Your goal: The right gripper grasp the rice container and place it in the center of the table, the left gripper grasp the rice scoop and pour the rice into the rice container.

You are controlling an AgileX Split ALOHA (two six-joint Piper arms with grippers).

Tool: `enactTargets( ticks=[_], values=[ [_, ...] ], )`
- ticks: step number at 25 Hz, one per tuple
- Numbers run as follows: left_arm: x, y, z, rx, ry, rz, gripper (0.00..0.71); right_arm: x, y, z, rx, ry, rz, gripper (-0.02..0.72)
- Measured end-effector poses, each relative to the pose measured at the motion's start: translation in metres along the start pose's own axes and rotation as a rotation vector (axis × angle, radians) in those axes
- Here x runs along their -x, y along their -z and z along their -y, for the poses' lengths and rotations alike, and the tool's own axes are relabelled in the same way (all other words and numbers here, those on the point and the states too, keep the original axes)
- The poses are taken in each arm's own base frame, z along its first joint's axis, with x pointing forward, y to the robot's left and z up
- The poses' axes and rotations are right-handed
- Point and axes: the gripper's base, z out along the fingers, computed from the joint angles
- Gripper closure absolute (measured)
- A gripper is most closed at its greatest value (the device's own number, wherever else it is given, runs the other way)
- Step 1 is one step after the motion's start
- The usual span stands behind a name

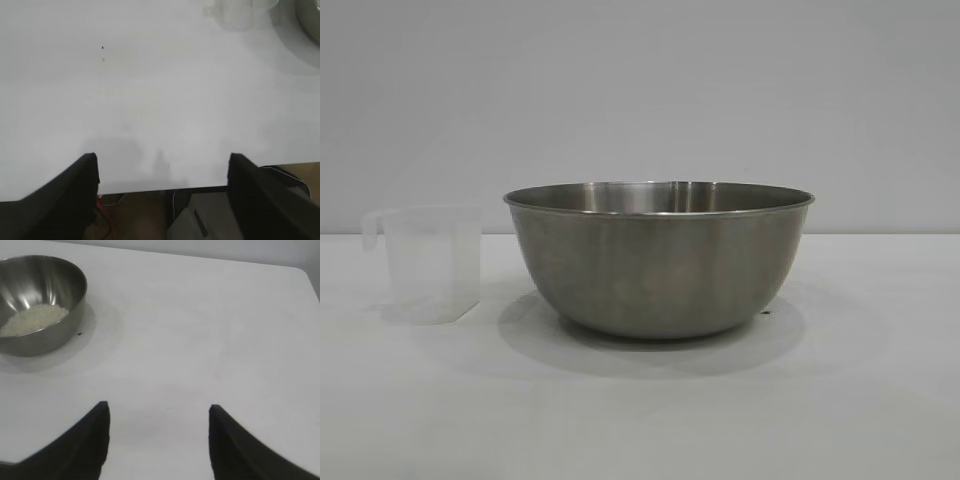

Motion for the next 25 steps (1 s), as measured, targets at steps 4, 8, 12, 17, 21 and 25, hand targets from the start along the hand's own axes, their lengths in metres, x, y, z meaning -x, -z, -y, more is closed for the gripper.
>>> enactTargets(
  ticks=[4, 8, 12, 17, 21, 25],
  values=[
    [-0.026, -0.011, 0.001, 0.001, -0.01, 0.012, 0.233, 0.0, 0.0, 0.0, 0.0, 0.0, 0.0, 0.325],
    [-0.039, -0.021, 0.001, 0.003, -0.014, 0.051, 0.233, 0.0, 0.0, 0.0, 0.0, 0.0, 0.0, 0.325],
    [-0.047, -0.032, 0.001, 0.002, -0.019, 0.037, 0.233, 0.0, 0.0, 0.0, 0.0, 0.0, 0.0, 0.325],
    [-0.052, -0.044, 0.001, 0.003, -0.021, 0.026, 0.233, 0.0, 0.0, 0.0, 0.0, 0.0, 0.0, 0.325],
    [-0.053, -0.046, 0.001, 0.002, -0.02, 0.026, 0.233, 0.0, 0.0, 0.0, 0.0, 0.0, 0.0, 0.325],
    [-0.053, -0.047, 0.001, 0.002, -0.02, 0.024, 0.233, 0.0, 0.0, 0.0, 0.0, 0.0, 0.0, 0.325]
  ],
)
